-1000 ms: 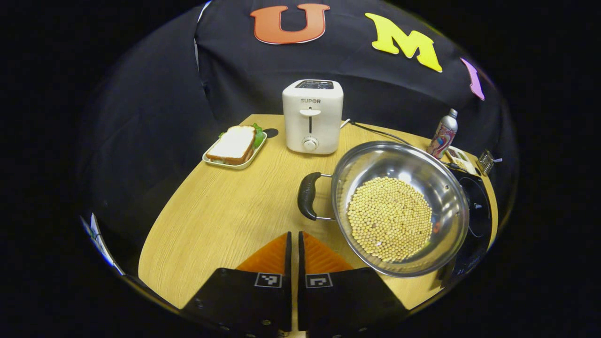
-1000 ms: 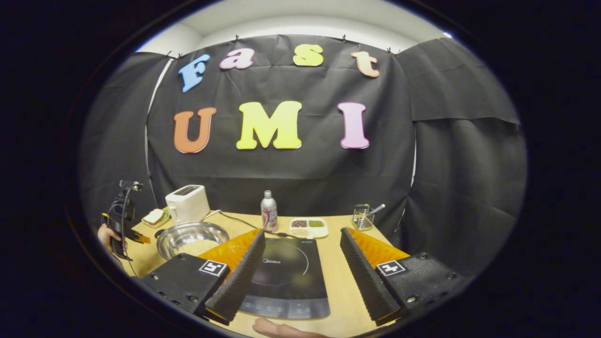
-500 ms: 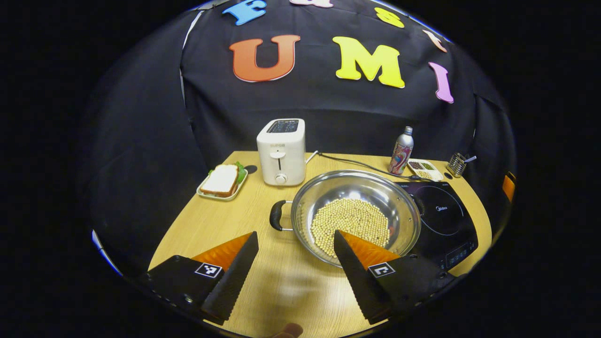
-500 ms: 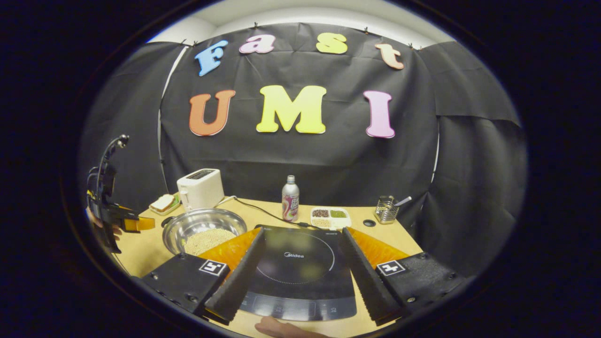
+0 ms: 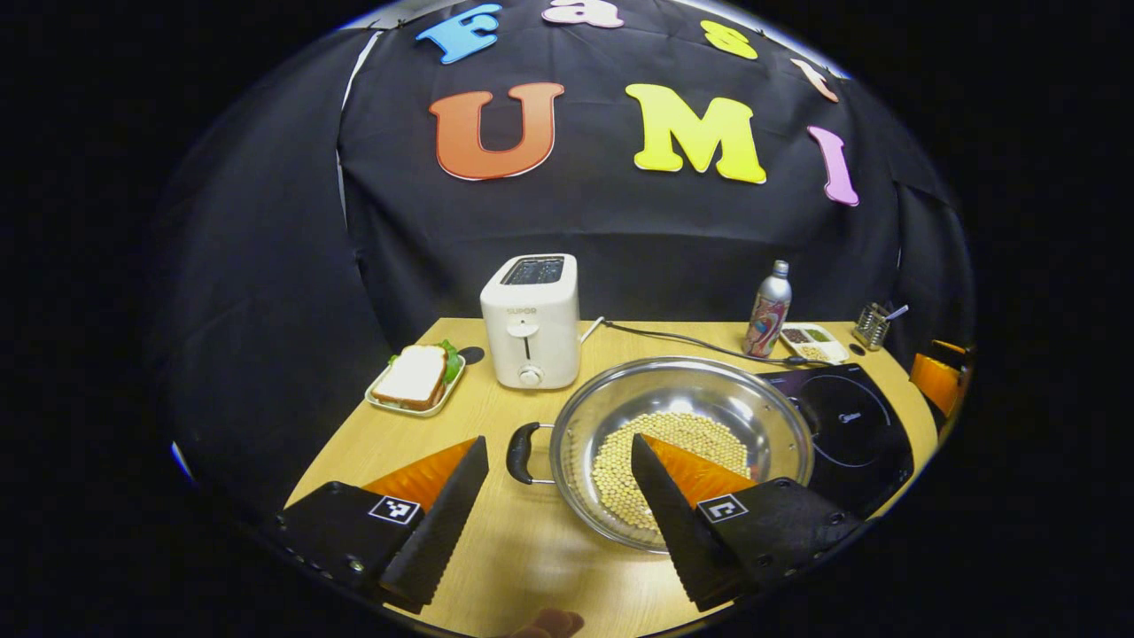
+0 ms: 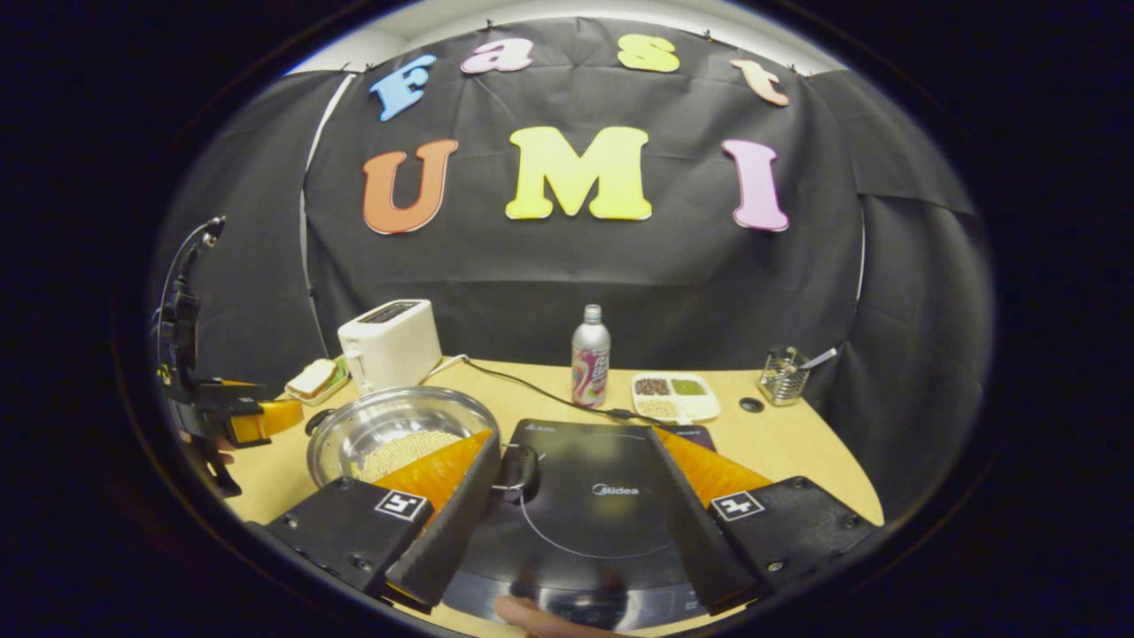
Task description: First push the handle of the pot to place it horizontally, then grasp the pot with both hands and set it on the induction cooktop.
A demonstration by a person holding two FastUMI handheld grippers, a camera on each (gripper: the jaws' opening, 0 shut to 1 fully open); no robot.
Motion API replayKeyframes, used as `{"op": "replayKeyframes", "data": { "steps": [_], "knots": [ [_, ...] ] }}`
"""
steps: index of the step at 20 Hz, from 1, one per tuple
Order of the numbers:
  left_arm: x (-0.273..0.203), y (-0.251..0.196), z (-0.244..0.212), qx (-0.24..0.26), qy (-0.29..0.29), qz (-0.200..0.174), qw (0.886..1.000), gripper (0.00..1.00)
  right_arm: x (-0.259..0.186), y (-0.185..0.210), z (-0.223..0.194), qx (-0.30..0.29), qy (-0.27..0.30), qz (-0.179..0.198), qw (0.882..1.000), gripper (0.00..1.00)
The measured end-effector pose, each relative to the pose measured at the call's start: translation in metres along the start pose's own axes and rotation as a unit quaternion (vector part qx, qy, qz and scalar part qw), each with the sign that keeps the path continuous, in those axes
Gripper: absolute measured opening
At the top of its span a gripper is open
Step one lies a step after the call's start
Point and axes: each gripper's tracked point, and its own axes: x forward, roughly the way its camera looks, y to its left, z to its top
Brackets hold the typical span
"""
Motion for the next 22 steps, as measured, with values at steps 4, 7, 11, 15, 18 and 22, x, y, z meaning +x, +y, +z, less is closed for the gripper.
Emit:
{"op": "replayKeyframes", "data": {
  "steps": [4, 7, 11, 15, 18, 22],
  "knots": [
    [0.039, 0.008, -0.024, -0.024, 0.039, -0.004, 0.999, 0.98, 0.043, 0.02, -0.023, -0.008, 0.032, -0.001, 0.999, 1.0],
    [0.066, 0.02, -0.039, -0.021, 0.057, 0.003, 0.998, 0.98, 0.069, 0.036, -0.043, -0.011, 0.062, 0.006, 0.998, 1.0],
    [0.08, 0.013, -0.038, -0.027, 0.044, -0.032, 0.998, 0.97, 0.095, 0.053, -0.061, -0.015, 0.085, 0.017, 0.996, 1.0],
    [0.093, 0.023, -0.052, -0.013, 0.067, -0.009, 0.998, 0.96, 0.109, 0.051, -0.069, -0.028, 0.095, -0.003, 0.995, 1.0],
    [0.094, 0.01, -0.056, -0.028, 0.085, -0.034, 0.995, 0.88, 0.118, 0.051, -0.078, -0.003, 0.115, -0.001, 0.993, 0.96],
    [0.098, 0.008, -0.058, -0.045, 0.092, -0.048, 0.994, 0.69, 0.126, 0.049, -0.092, -0.014, 0.141, 0.003, 0.99, 0.74]
  ]
}}
